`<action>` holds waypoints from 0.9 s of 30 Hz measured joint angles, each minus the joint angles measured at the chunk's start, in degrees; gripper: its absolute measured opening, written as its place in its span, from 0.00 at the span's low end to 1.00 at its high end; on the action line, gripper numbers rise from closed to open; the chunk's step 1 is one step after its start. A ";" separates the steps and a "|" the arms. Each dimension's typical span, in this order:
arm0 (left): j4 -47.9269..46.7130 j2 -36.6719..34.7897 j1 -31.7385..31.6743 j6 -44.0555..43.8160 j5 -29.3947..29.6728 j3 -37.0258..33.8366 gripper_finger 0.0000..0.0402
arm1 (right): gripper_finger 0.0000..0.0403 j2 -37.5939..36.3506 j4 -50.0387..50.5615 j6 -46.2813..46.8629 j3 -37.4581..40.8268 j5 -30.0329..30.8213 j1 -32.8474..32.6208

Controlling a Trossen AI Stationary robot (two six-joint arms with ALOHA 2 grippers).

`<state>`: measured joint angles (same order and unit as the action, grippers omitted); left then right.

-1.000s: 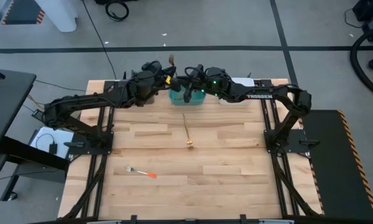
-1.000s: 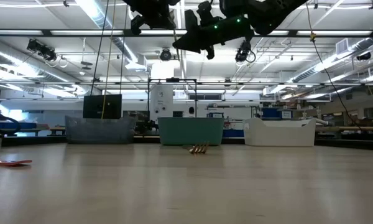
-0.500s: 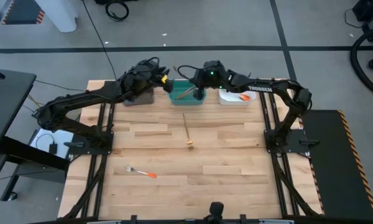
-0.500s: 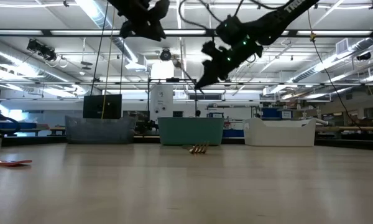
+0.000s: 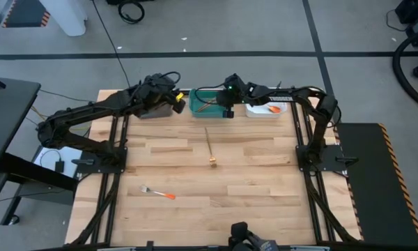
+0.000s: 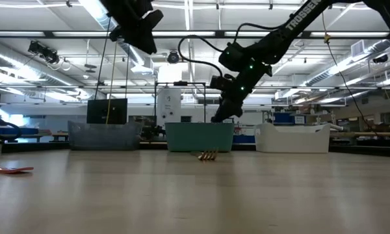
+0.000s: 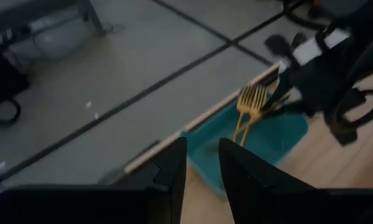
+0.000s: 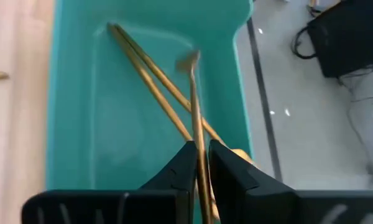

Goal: Sort silverware by color (type)
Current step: Put the gold fork into the green bin, then put the orange fork into the white bin

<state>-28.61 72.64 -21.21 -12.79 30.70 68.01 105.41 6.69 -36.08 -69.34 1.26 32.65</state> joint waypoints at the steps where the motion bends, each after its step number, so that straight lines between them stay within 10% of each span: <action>1: -1.38 0.00 0.00 -0.78 0.00 0.00 0.26 | 0.13 0.26 0.15 -0.46 0.00 1.02 -0.11; 9: -12.01 0.04 0.55 -3.53 -1.49 0.00 0.26 | 0.16 -0.16 -3.71 -1.46 0.00 5.62 -0.30; 27: -37.46 2.99 14.92 1.61 -24.29 0.03 0.26 | 0.16 -18.26 -2.17 0.62 0.00 32.25 -7.80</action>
<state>-66.06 75.64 -6.29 -11.18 6.41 68.04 87.16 4.51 -35.46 -69.34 33.52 24.85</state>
